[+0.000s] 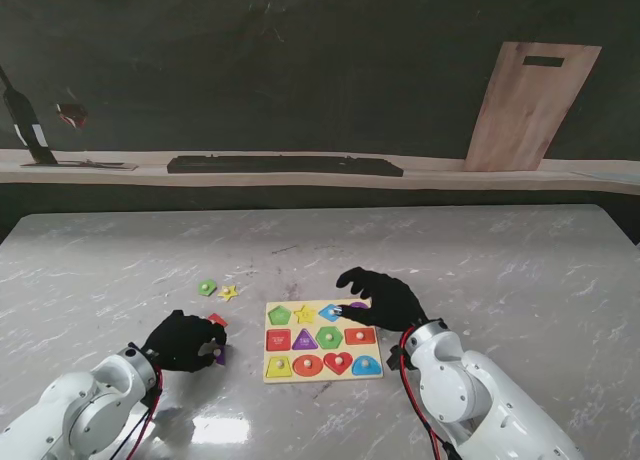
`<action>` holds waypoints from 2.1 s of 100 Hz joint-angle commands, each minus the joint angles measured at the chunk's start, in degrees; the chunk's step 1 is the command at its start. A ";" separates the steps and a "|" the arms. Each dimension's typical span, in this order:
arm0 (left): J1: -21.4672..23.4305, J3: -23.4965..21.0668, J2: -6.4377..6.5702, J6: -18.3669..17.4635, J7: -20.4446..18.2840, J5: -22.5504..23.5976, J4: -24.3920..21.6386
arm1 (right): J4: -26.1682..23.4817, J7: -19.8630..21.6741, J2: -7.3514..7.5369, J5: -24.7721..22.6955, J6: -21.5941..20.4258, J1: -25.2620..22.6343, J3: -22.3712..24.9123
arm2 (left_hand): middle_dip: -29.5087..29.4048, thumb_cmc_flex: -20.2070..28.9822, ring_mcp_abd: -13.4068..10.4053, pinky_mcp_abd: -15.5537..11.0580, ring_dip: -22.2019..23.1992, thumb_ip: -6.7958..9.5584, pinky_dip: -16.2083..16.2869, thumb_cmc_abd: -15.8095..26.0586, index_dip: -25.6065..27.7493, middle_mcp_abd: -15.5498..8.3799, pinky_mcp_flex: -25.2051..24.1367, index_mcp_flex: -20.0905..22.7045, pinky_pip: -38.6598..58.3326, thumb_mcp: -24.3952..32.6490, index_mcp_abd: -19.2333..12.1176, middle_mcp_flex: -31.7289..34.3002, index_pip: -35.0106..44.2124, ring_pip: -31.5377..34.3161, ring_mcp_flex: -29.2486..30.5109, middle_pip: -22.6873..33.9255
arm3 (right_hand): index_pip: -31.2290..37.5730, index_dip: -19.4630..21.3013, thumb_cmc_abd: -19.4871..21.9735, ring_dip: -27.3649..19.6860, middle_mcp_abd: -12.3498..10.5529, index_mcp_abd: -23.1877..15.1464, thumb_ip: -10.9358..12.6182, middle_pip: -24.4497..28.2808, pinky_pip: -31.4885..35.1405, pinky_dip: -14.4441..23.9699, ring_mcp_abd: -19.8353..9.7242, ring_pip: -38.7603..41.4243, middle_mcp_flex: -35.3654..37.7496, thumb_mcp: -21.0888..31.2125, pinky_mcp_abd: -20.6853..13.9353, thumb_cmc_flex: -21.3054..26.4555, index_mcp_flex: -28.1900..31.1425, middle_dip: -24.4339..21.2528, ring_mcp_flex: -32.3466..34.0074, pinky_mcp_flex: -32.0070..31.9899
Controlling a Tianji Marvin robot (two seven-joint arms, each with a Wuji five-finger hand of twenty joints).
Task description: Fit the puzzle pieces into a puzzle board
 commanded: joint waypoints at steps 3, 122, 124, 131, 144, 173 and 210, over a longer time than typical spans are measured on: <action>-0.42 0.66 0.03 0.29 0.17 -0.49 0.53 | -0.10 0.11 -0.02 -0.11 0.22 -0.17 -0.27 | 1.14 2.03 -1.82 -4.45 -0.03 -2.03 1.24 -2.32 0.81 -0.81 0.09 1.07 1.84 1.26 -1.30 1.03 2.07 1.71 1.34 0.39 | 0.07 0.45 1.14 0.64 -1.83 -1.70 2.39 0.71 1.10 0.76 -1.50 0.92 1.02 -0.43 0.41 -1.90 0.40 0.53 0.96 -0.02; -1.45 3.53 -0.19 4.48 0.56 -1.26 1.72 | -0.16 0.17 0.00 -0.28 0.78 -0.20 -0.23 | 10.31 7.00 -1.97 -4.44 1.02 -2.96 3.01 -4.09 -1.40 -1.01 7.09 4.49 7.23 2.85 -3.33 15.60 17.34 6.66 9.92 -7.39 | 0.10 0.44 1.17 0.64 -1.84 -1.70 2.37 0.74 1.04 0.77 -1.57 0.90 1.11 -0.43 0.31 -1.92 0.44 0.54 0.91 -0.10; -1.46 3.58 -0.20 4.59 0.55 -1.31 1.72 | -0.17 0.16 0.00 -0.30 0.77 -0.21 -0.22 | 10.30 6.90 -1.97 -4.41 1.01 -3.00 3.05 -4.12 -1.43 -0.99 7.23 4.61 7.36 2.87 -3.24 15.75 17.43 6.79 10.08 -7.30 | 0.06 0.43 1.19 0.64 -1.84 -1.77 2.38 0.75 1.05 0.77 -1.58 0.90 1.11 -0.41 0.32 -1.86 0.35 0.55 0.92 -0.07; -1.50 3.72 -0.23 4.95 0.48 -1.48 1.71 | -0.17 0.08 0.00 -0.37 0.74 -0.22 -0.18 | 10.22 6.66 -1.81 -3.98 0.81 -3.09 3.24 -4.27 -1.56 -0.59 7.87 5.17 7.90 3.18 -2.72 16.52 17.92 7.37 10.76 -6.81 | 0.10 0.44 1.18 0.64 -1.84 -1.72 2.37 0.73 1.04 0.77 -1.53 0.92 1.08 -0.44 0.28 -1.89 0.51 0.54 0.96 -0.05; -1.59 3.97 -0.21 5.43 -0.22 -1.80 1.65 | -0.22 0.03 0.00 -0.40 0.70 -0.27 -0.10 | 10.22 6.03 -1.85 -3.23 0.40 -3.34 3.55 -4.50 -1.58 0.01 9.09 5.81 8.82 3.44 -1.69 17.59 18.77 8.63 12.04 -5.62 | 0.09 0.44 1.15 0.65 -1.79 -1.73 2.38 0.76 1.02 0.77 -1.55 0.93 1.13 -0.43 0.29 -1.90 0.50 0.55 0.93 -0.08; -1.75 4.42 -0.03 6.40 -2.34 -2.04 1.50 | -0.31 -0.08 0.01 -0.52 0.71 -0.39 0.07 | 9.02 2.87 -1.63 -1.22 0.08 -3.23 4.02 -6.52 -0.33 1.42 11.60 5.75 10.35 9.44 0.83 17.78 21.32 12.88 14.06 0.15 | 0.06 0.44 1.15 0.65 -1.82 -1.72 2.39 0.76 1.04 0.79 -1.51 0.95 1.15 -0.42 0.38 -1.81 0.44 0.55 0.95 -0.13; -2.00 4.73 -0.11 6.25 -0.36 -1.41 2.38 | -0.20 -0.31 -0.03 -0.69 0.90 -0.29 0.03 | 8.72 -1.94 -1.84 -0.14 -0.24 -1.63 4.24 -10.02 1.84 2.64 15.15 6.70 12.58 18.84 2.27 19.31 23.84 16.30 17.54 5.81 | 0.07 0.46 1.19 0.64 -1.78 -2.01 2.38 0.73 1.05 0.79 -1.52 0.92 1.21 -0.38 0.35 -1.82 0.63 0.54 0.89 -0.12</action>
